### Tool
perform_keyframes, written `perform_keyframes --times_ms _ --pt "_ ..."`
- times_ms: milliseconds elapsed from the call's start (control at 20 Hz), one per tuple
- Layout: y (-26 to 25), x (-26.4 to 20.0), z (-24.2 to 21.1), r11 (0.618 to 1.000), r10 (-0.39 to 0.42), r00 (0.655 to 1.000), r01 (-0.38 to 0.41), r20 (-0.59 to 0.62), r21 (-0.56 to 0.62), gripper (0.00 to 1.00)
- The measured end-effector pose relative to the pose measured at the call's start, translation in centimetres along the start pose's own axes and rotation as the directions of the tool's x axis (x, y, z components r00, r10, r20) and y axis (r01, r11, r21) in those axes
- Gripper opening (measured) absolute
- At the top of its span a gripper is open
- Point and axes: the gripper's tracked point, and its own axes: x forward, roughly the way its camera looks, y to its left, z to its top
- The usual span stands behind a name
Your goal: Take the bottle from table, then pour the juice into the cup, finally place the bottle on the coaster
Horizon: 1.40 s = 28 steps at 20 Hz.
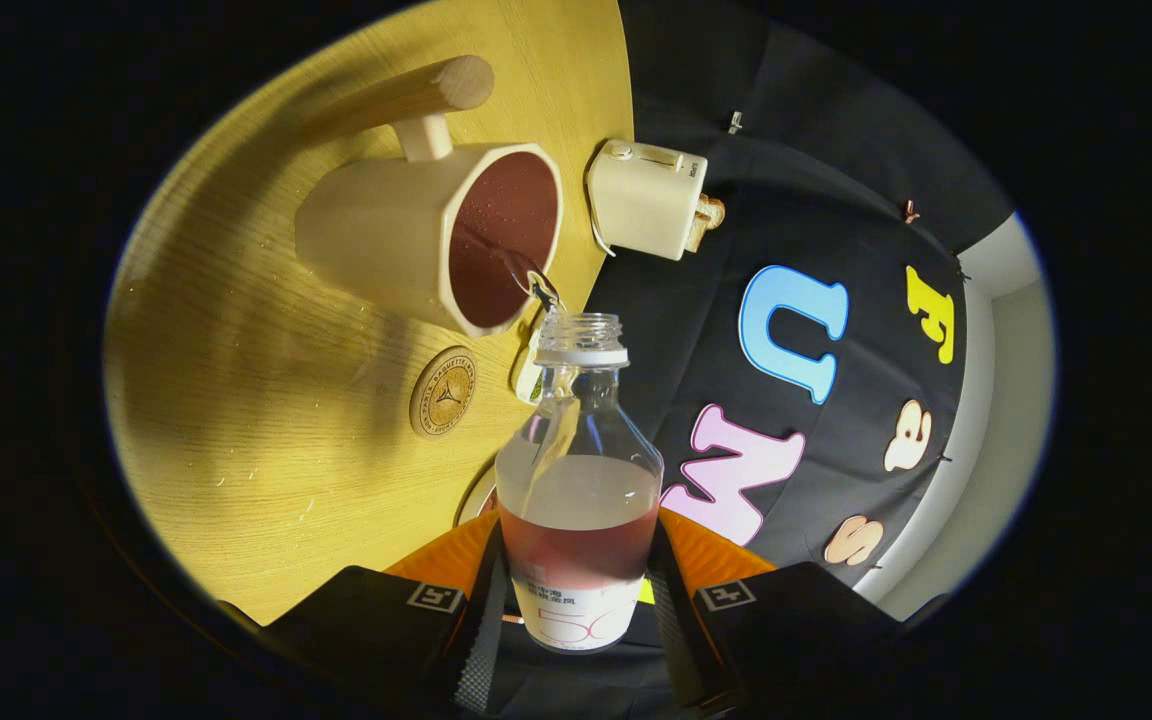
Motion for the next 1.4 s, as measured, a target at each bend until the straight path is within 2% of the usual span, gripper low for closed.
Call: perform_keyframes --times_ms 1400 --pt "-2.2 0.2 1.4 0.988 -0.047 0.997 0.054 0.054 -0.145 0.7"
